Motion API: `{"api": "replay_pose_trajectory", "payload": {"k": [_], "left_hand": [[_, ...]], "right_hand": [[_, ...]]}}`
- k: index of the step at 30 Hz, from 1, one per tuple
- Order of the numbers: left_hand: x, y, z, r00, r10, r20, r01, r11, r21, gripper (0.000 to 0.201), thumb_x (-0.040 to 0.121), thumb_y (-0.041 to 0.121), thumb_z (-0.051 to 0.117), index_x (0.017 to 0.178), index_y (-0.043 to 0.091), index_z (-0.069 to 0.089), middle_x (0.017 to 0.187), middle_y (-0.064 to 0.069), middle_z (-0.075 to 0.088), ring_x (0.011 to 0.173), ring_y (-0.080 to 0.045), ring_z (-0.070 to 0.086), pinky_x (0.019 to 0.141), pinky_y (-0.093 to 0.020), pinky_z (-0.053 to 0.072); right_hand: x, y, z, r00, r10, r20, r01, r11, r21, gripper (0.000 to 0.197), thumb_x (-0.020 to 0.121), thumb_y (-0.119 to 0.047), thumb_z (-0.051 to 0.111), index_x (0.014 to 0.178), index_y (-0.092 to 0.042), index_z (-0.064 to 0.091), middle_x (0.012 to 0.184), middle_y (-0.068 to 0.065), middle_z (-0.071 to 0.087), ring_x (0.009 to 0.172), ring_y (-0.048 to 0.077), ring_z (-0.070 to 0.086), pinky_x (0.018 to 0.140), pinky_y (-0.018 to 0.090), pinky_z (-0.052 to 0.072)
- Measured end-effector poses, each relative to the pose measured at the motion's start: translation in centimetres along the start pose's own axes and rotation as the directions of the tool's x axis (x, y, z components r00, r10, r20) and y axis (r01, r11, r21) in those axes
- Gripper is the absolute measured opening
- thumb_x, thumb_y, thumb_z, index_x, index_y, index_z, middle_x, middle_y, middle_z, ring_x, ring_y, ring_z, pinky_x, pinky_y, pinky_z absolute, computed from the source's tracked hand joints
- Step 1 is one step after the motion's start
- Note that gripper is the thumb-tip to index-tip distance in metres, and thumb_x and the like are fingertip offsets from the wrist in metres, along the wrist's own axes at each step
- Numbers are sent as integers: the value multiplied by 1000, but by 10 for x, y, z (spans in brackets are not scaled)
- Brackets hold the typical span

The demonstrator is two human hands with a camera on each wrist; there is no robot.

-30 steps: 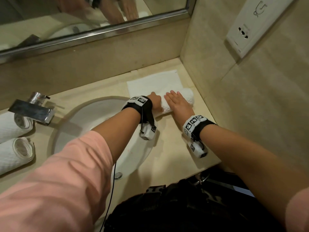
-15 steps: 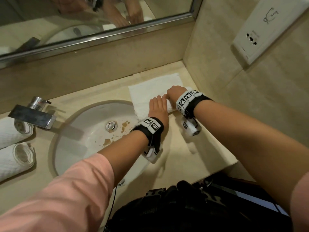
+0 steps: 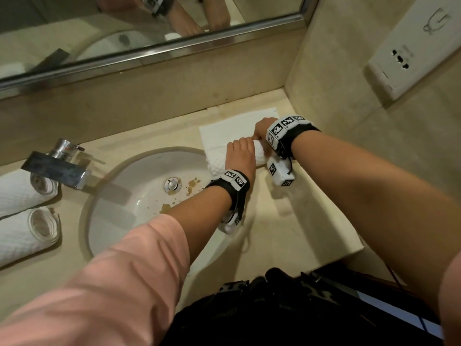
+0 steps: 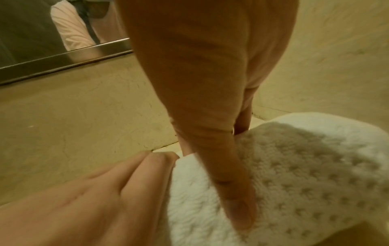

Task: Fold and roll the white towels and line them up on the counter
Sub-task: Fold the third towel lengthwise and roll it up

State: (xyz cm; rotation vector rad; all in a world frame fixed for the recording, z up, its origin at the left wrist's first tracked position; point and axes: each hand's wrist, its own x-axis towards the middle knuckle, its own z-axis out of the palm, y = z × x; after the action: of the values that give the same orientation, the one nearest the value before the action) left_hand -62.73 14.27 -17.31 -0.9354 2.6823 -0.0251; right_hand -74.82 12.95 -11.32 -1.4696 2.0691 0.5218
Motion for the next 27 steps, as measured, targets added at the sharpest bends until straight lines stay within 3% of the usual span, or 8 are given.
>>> {"api": "replay_pose_trajectory", "payload": {"k": [4,6,7,9,13,18,23,27], "left_hand": [[9,-8,-2,1000,28,13,-28,1000,-13,58,89,29,54,136,5,30,128,-10,44,115,-26,46,98,-34,34],[14,-12,-4,998,50,24,-49,998,-44,69,90,39,57,140,4,26,132,-11,42,119,-26,44,100,-34,33],[17,-14,-5,998,60,30,-58,996,-61,74,89,43,58,141,3,25,134,-11,42,120,-26,44,101,-35,33],[24,-18,-6,997,66,43,-61,994,-91,78,86,49,60,140,4,27,134,-12,43,121,-26,46,100,-35,35],[36,-24,-12,995,59,84,-46,987,-155,73,85,51,60,135,4,34,133,-13,45,122,-28,47,99,-35,37],[46,-31,-16,989,83,122,-58,979,-197,75,83,52,62,135,5,36,134,-14,46,122,-30,47,100,-39,38],[51,-34,-15,985,83,149,-50,976,-212,70,84,48,62,133,4,38,133,-14,47,121,-31,48,99,-39,39],[50,-36,-17,985,85,150,-48,972,-231,73,84,50,61,135,4,36,134,-14,46,122,-31,45,100,-38,37]], "right_hand": [[1,11,15,996,-85,-15,83,993,-80,46,68,-20,78,112,-20,65,98,4,71,89,23,66,79,29,52],[-2,17,31,984,-138,-112,132,989,-61,60,73,-16,72,131,-21,53,121,3,64,110,22,59,100,33,43],[-2,20,41,974,-159,-159,155,987,-38,68,78,-11,69,140,-19,44,136,4,55,126,23,49,112,35,28],[-8,22,57,951,-179,-252,181,983,-16,76,84,-3,61,150,-12,25,154,7,31,145,24,22,119,36,5],[-18,13,90,900,-155,-406,117,986,-118,92,83,-9,59,152,-3,-3,160,14,-5,148,28,-8,120,39,-7],[-22,-5,111,862,-66,-502,-4,990,-138,100,79,-19,63,151,0,-3,159,17,-8,148,29,-8,121,39,-2],[-21,-5,105,868,-76,-490,45,996,-75,93,88,-33,63,152,-3,3,160,15,-2,148,27,-1,120,36,-4],[-16,0,93,893,-107,-437,77,993,-86,86,86,-15,63,152,-2,9,160,14,6,148,27,3,119,35,-5]]}}
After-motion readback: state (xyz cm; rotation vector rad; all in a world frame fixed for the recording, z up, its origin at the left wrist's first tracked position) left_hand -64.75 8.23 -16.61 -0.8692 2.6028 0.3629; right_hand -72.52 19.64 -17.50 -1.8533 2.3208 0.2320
